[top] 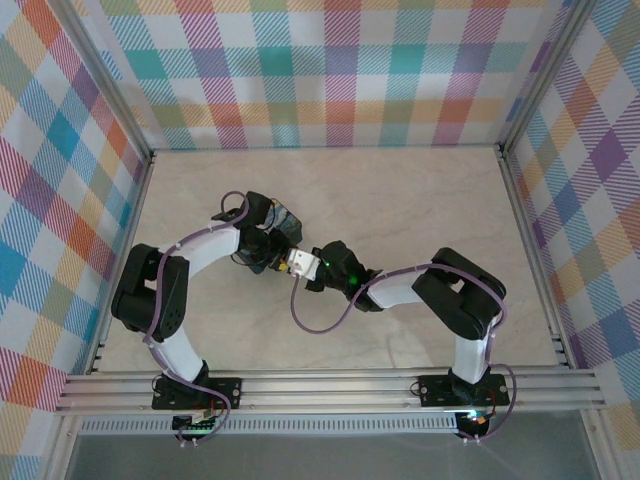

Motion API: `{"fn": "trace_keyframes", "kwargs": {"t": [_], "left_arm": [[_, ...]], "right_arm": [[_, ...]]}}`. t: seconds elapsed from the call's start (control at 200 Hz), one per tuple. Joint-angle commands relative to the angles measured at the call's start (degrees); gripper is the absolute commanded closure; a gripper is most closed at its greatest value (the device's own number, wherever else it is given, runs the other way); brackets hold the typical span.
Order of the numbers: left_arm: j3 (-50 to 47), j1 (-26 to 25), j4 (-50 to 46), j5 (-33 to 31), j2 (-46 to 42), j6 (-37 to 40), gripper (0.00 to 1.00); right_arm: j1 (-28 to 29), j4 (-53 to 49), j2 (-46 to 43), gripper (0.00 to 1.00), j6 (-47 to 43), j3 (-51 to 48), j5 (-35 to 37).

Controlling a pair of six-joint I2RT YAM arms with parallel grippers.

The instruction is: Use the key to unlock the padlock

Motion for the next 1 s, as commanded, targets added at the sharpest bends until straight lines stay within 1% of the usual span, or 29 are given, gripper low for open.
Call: {"fn": "trace_keyframes", "kwargs": {"t": [0.0,0.135,0.265,0.36,0.4,0.46,0.555,0.625,0.645,0.68,0.815,0.855,0.995], "left_arm": [[-2.8,-0.1,-3.7,5.0,-0.5,-3.2,0.9],[-3.5,-0.1,-3.3,4.5,-1.1,-3.9,0.9],[-3.7,-0.1,-2.7,4.6,-1.1,-4.3,0.9],[-3.7,-0.1,-2.8,4.5,-1.2,-4.3,0.91],[-3.7,-0.1,-2.9,4.3,-1.3,-4.2,0.91],[-3.8,-0.1,-2.9,4.4,-1.3,-4.2,0.91],[-4.1,-0.1,-2.5,4.3,-1.2,-4.2,0.91],[-4.1,-0.1,-2.5,4.4,-0.9,-4.1,0.91],[-4.2,-0.1,-2.5,4.4,-0.8,-4.1,0.91],[-4.2,-0.1,-2.5,4.6,-0.8,-4.1,0.91],[-3.2,-0.1,-3.7,5.3,-0.3,-3.1,0.91],[-2.7,-0.1,-4.5,5.3,-0.2,-2.4,0.91],[-1.1,-0.1,-6.6,5.8,0.0,-1.3,0.91]], "right_arm": [[-0.4,-2.0,-1.8,1.0,27.1,-0.4,7.1],[-0.4,0.7,-2.7,1.0,54.0,-4.0,10.5],[-0.4,2.5,-0.3,1.0,75.2,-4.9,10.8],[-0.5,3.2,1.0,1.0,84.3,-4.5,8.2],[-0.5,3.0,1.1,1.0,85.5,-4.2,7.1],[-0.4,1.8,0.2,1.0,84.7,-3.8,5.9],[-0.6,0.1,-2.5,1.0,77.4,-4.3,5.4],[-0.9,-2.4,-5.8,0.93,69.4,-5.1,6.4],[-0.9,-4.6,-6.7,0.91,65.9,-5.3,6.8],[-0.9,-5.5,-8.3,0.87,59.4,-5.9,7.0],[-0.9,-8.7,-11.2,0.73,30.0,-5.8,3.4],[-0.9,-8.6,-11.3,0.7,20.9,-5.4,2.6],[0.2,-4.9,-8.2,0.64,-5.2,-3.4,0.6]]}}
